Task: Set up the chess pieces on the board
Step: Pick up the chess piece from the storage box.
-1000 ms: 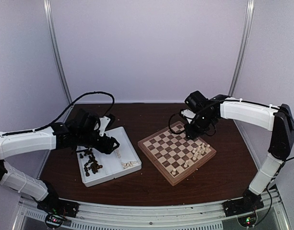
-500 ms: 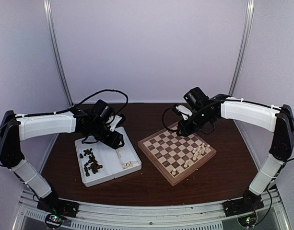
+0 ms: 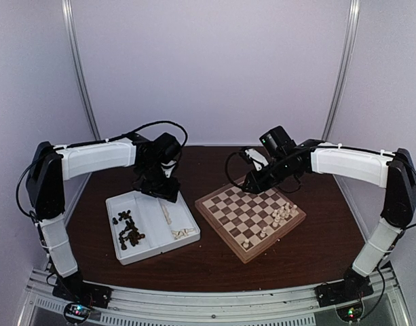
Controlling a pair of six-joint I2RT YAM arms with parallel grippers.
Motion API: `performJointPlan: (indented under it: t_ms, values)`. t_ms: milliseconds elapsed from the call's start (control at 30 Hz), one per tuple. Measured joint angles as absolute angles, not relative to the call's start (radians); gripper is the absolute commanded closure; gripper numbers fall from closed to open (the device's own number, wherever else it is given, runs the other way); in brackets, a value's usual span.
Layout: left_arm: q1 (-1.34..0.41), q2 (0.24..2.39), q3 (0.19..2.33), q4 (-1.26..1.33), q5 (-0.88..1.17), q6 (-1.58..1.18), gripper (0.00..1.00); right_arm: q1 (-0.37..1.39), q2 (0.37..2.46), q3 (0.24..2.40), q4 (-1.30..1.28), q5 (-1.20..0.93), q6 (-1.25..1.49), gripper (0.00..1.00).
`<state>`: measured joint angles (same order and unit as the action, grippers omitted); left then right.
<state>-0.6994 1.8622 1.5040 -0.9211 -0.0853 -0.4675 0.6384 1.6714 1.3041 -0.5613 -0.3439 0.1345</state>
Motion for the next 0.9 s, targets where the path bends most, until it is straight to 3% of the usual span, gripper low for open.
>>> performJointPlan:
  t_ms: [233,400,700,800,900]
  values:
    - [-0.725,1.891,1.582,-1.004,-0.179,-0.704,0.36,0.638,1.671,1.283,-0.490,-0.387,0.147,0.74]
    - [-0.772,1.943,1.663,-1.016,-0.198,-0.825,0.51,0.636,1.671,1.251,-0.440,-0.407,0.157,0.74]
    - [-0.787,2.040,1.707,-1.053,-0.220,-0.999,0.53,0.613,1.586,1.165,-0.393,-0.432,0.162,0.73]
    - [-0.788,2.075,1.758,-1.095,-0.234,-1.055,0.63,0.606,1.563,1.155,-0.371,-0.439,0.164,0.74]
    - [-0.788,2.119,1.814,-1.127,-0.244,-1.096,0.64,0.600,1.555,1.151,-0.360,-0.446,0.165,0.74]
